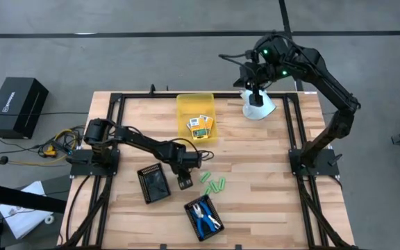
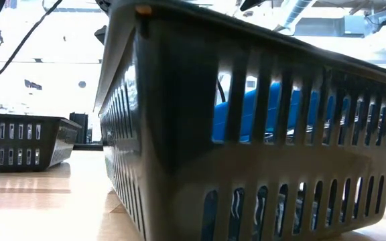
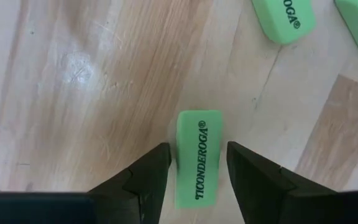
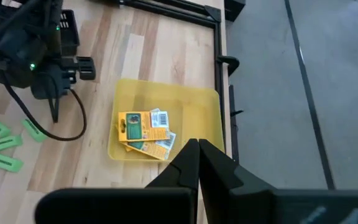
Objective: Pick & Place School Supplies
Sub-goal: Put the green eraser into the left black bin
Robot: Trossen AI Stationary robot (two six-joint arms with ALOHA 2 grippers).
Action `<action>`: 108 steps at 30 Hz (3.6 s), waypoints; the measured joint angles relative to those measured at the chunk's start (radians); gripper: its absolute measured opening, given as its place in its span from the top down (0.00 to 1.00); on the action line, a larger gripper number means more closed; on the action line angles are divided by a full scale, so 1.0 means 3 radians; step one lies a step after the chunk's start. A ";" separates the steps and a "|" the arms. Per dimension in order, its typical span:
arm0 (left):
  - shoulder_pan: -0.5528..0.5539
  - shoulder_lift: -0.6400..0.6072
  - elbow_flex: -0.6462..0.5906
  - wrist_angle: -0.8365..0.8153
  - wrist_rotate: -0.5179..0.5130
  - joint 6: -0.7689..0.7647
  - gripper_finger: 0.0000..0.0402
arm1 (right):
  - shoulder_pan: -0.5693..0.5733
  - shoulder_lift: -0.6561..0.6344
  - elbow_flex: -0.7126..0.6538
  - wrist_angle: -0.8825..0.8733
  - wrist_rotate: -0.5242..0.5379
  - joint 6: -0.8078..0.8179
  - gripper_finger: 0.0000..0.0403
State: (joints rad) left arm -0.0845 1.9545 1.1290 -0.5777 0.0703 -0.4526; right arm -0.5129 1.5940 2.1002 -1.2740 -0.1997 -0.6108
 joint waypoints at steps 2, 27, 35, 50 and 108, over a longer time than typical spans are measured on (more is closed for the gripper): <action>0.0002 0.0001 0.0000 -0.0001 0.0038 0.0000 0.59 | -0.0058 0.0000 0.0000 0.0019 -0.0089 -0.0023 1.00; 0.0025 0.0131 -0.0014 0.0742 -0.0211 0.0436 0.64 | -0.0282 0.0001 0.0000 0.0110 -0.0142 -0.0032 1.00; 0.0077 0.0135 -0.0050 0.0729 -0.0034 0.0421 0.63 | -0.0282 0.0001 0.0000 0.0106 -0.0142 -0.0023 1.00; 0.0011 0.0135 -0.0050 0.0661 0.0150 0.0446 0.63 | -0.0285 0.0001 0.0000 0.0102 -0.0131 0.0003 1.00; 0.0100 0.0047 0.0083 -0.0515 0.0677 0.0177 0.63 | -0.0234 -0.0149 0.0001 0.0356 -0.0142 0.0191 1.00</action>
State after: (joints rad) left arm -0.0546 1.9685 1.1540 -0.7323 0.2733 -0.3996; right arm -0.5831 1.5494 2.1006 -1.1671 -0.2424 -0.5535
